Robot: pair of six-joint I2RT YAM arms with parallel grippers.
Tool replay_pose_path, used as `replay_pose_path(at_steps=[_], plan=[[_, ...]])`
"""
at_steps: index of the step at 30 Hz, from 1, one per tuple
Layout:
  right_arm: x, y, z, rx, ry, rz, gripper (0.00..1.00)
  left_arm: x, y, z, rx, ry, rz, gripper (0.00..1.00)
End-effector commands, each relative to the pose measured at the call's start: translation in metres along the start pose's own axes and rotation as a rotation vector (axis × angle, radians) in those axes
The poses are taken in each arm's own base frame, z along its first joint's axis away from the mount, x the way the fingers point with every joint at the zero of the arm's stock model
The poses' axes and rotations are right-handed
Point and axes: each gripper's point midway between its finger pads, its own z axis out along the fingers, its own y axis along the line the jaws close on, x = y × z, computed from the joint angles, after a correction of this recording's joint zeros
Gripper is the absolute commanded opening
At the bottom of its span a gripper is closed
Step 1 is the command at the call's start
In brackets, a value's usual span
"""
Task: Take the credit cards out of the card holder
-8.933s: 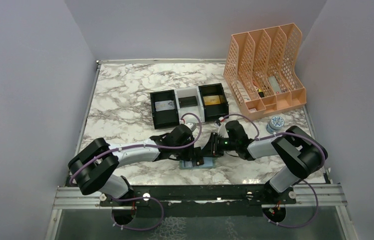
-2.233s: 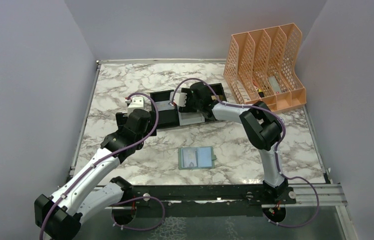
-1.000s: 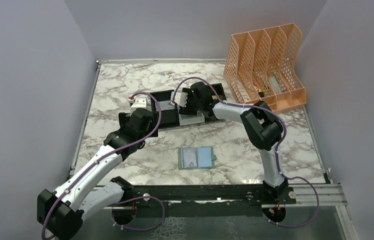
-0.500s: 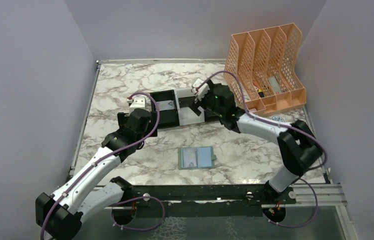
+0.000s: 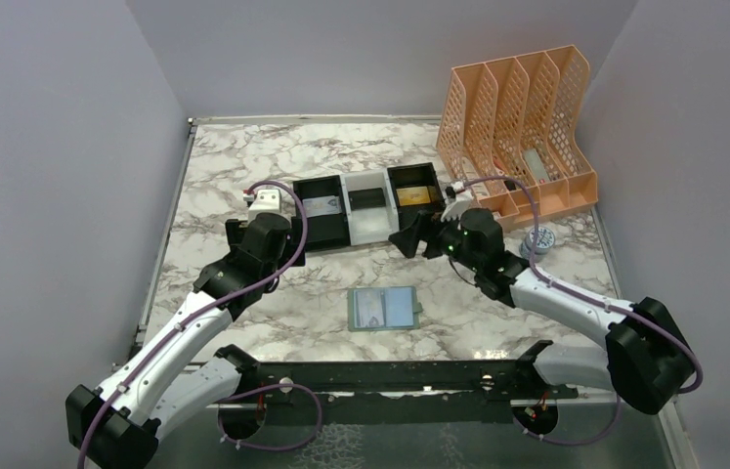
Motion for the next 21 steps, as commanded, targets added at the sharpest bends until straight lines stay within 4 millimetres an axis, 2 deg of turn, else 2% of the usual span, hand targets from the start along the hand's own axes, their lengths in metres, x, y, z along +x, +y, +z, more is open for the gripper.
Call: replay_pose_path(at_steps=[1,3,6,10,14,21], plan=[[0.057,0.020,-0.017,-0.024,0.189,0.187,0.75,-0.003,0.005,0.001,-0.019,-0.021,-0.003,0.99],[0.080,0.023,-0.021,0.038,0.235,0.133,0.67,-0.002,0.005,0.002,-0.023,-0.017,0.000,0.99],[0.109,0.030,-0.026,0.127,0.288,0.065,0.63,-0.002,0.004,0.003,-0.024,-0.012,0.000,0.99],[0.138,0.035,-0.028,0.236,0.341,0.024,0.54,-0.001,0.003,0.005,-0.022,-0.003,0.005,0.99],[0.153,0.041,-0.022,0.261,0.386,-0.023,0.50,0.000,0.003,0.006,-0.023,0.001,0.005,0.99],[0.159,0.044,-0.010,0.283,0.418,-0.109,0.46,0.000,0.003,0.006,-0.024,0.001,0.002,0.99]])
